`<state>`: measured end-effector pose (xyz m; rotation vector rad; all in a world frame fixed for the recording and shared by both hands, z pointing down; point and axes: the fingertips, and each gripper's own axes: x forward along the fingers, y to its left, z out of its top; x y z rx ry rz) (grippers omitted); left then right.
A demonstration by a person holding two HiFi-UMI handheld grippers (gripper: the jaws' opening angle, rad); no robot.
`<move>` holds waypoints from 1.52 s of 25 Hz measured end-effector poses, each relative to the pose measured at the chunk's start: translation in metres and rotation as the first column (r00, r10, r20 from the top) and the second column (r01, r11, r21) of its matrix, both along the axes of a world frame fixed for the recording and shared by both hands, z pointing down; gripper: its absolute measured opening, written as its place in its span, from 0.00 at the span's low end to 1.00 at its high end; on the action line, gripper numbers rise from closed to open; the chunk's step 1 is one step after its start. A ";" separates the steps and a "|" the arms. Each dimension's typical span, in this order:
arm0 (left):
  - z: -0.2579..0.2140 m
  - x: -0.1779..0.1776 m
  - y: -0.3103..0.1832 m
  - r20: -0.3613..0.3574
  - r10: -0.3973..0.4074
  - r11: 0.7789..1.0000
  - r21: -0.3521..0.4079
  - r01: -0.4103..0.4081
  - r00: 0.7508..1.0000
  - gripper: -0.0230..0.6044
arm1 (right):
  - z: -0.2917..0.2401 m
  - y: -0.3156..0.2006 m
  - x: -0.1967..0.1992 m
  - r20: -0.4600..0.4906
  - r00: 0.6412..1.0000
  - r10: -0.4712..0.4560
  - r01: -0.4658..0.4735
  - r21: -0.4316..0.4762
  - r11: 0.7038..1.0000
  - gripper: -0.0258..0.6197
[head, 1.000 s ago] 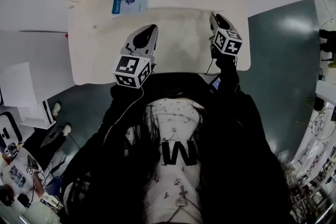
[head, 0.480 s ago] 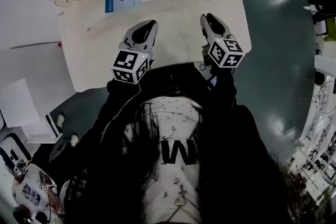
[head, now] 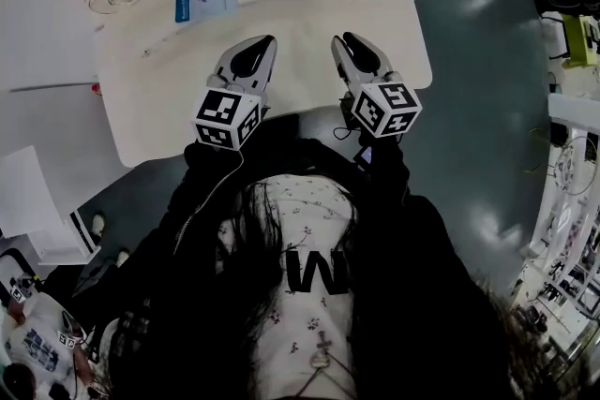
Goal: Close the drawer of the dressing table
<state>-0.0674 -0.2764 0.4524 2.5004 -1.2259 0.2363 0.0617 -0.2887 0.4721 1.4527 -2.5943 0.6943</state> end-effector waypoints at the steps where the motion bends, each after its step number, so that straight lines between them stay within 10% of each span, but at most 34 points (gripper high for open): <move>1: -0.002 0.002 0.003 0.001 -0.005 1.000 0.004 0.005 1.000 0.04 | -0.003 0.006 -0.003 0.004 1.000 -0.015 0.015 0.005 1.000 0.19; 23: -0.014 0.065 0.202 -0.054 -0.137 0.990 0.008 0.137 0.989 0.04 | -0.032 0.214 0.017 0.033 0.977 -0.212 0.209 0.088 0.974 0.19; 38: -0.038 0.032 0.251 -0.043 -0.167 0.984 0.047 0.169 0.985 0.04 | -0.045 0.256 -0.030 0.055 0.960 -0.276 0.270 0.099 0.958 0.15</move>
